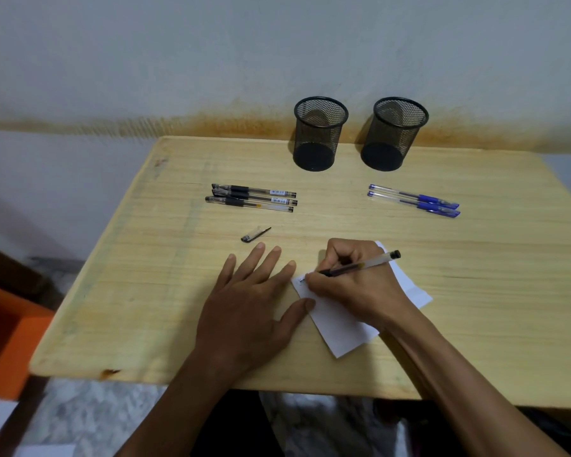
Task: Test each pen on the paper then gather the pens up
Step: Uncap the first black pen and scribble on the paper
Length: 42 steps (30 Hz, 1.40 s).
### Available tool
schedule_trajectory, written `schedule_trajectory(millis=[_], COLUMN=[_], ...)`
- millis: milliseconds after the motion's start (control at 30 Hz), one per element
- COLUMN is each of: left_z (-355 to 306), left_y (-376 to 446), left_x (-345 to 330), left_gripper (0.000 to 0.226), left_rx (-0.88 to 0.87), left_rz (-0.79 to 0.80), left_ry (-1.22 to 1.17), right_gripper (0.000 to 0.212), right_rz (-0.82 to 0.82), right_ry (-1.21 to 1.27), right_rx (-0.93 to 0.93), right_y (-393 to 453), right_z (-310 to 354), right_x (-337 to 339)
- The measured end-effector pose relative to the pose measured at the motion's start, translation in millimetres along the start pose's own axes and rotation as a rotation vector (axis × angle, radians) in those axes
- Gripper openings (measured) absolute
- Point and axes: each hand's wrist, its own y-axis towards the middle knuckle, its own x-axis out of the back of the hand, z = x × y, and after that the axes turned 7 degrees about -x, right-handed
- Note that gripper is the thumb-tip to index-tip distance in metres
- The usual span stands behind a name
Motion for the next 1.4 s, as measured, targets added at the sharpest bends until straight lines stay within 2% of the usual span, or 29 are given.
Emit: schedule_trajectory(millis=[367, 1400], left_z=[0.7, -0.1], left_y=[-0.6, -1.1], left_x=[-1.2, -1.4], left_gripper=[0.066, 0.065], left_rx=[0.003, -0.010], left_rz=[-0.010, -0.036], left_ry=[-0.012, 0.003], right_gripper=[0.023, 0.027], right_rz=[-0.033, -0.091], right_ry=[0.003, 0.036], right_rx=[-0.020, -0.019], right_y=[-1.9, -2.5], right_z=[1.6, -5.4], right_x=[-1.1, -2.9])
